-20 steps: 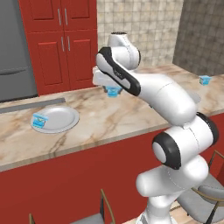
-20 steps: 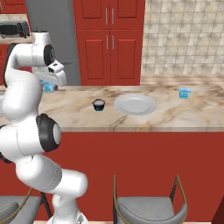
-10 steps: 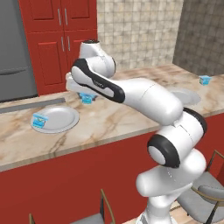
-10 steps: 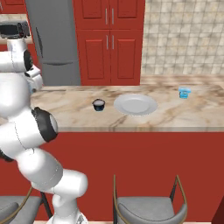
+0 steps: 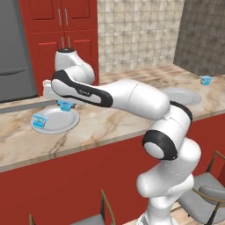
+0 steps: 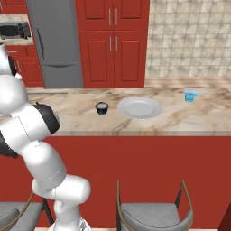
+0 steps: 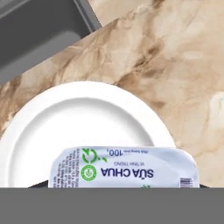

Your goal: Place two yogurt containers on each plate.

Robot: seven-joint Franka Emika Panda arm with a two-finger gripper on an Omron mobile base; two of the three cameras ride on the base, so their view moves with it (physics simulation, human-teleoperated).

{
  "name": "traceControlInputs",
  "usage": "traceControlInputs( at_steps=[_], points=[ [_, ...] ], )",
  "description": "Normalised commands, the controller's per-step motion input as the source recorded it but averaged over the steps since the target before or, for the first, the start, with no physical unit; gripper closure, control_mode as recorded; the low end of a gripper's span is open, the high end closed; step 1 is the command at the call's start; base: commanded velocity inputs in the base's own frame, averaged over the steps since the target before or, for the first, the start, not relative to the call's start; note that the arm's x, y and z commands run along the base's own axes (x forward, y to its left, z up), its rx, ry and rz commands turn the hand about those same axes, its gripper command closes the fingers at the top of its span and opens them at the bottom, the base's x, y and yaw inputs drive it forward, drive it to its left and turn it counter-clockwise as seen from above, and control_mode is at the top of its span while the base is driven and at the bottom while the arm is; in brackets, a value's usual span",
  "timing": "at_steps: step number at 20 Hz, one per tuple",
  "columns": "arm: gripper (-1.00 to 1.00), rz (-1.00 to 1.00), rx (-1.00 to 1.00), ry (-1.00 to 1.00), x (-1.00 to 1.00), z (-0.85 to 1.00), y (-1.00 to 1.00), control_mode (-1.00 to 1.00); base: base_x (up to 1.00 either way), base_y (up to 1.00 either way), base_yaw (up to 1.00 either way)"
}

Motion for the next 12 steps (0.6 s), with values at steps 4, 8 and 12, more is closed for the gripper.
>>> traceControlInputs(
  at_steps=[4, 8, 12],
  points=[
    [-1.00, 0.00, 0.00, 0.00, 0.00, -0.19, 0.23, -1.00, 0.00, 0.00, 0.00],
    [-1.00, 0.00, 0.00, 0.00, 0.00, 0.00, 0.00, -1.00, 0.00, 0.00, 0.00],
    [-1.00, 0.00, 0.00, -0.02, -0.08, 0.02, -0.06, -1.00, 0.00, 0.00, 0.00]
  ],
)
